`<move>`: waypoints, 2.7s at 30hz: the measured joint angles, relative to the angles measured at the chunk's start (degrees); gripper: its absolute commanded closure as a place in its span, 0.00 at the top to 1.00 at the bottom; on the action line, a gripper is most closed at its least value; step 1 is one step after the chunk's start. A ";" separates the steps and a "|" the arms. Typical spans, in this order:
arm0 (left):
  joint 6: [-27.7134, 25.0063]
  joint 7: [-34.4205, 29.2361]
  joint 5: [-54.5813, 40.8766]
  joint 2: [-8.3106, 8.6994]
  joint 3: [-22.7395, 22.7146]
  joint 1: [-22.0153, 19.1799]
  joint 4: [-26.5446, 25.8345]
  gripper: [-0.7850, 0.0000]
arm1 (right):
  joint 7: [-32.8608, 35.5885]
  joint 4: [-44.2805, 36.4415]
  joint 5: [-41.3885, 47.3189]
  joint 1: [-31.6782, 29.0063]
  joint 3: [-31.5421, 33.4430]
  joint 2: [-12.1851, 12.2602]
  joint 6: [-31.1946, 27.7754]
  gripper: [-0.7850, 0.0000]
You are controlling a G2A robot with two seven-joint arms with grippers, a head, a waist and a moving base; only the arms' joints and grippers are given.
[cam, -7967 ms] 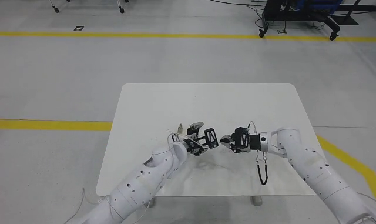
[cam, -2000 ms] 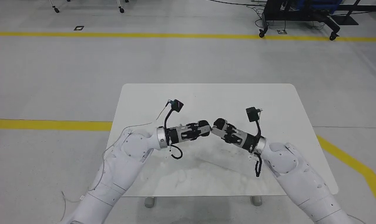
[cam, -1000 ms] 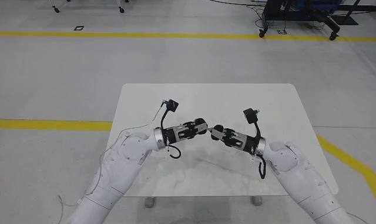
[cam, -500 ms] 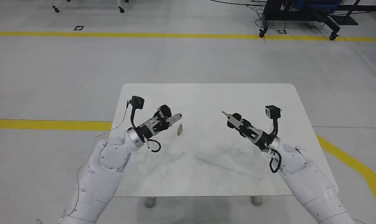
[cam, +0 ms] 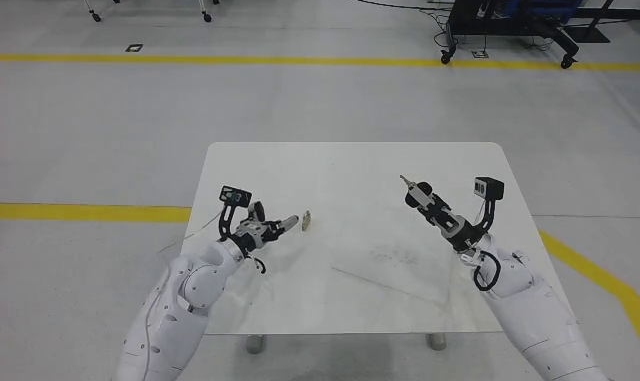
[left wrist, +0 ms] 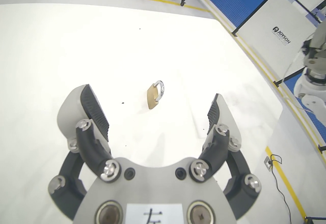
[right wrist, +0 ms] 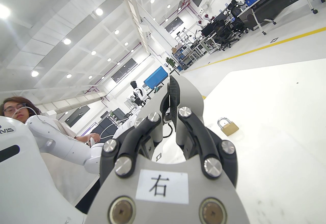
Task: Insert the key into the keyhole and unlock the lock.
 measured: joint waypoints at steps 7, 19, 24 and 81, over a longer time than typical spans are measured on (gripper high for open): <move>1.21 1.17 4.19 -1.59 7.19 -6.52 7.72 0.65 | 0.00 0.00 0.00 0.00 0.00 0.00 -0.01 0.00; 3.04 -0.35 8.13 -2.61 11.08 -10.42 11.21 0.38 | 0.00 0.00 0.00 0.00 0.00 0.00 -0.01 0.00; 2.32 -1.64 7.55 -2.88 11.95 -10.89 11.61 0.36 | 0.00 0.00 0.00 0.00 0.00 0.00 -0.01 0.00; -31.32 -20.39 -83.50 -7.04 13.22 -18.15 25.78 0.00 | 0.00 0.00 0.00 0.00 0.00 0.00 -0.01 0.00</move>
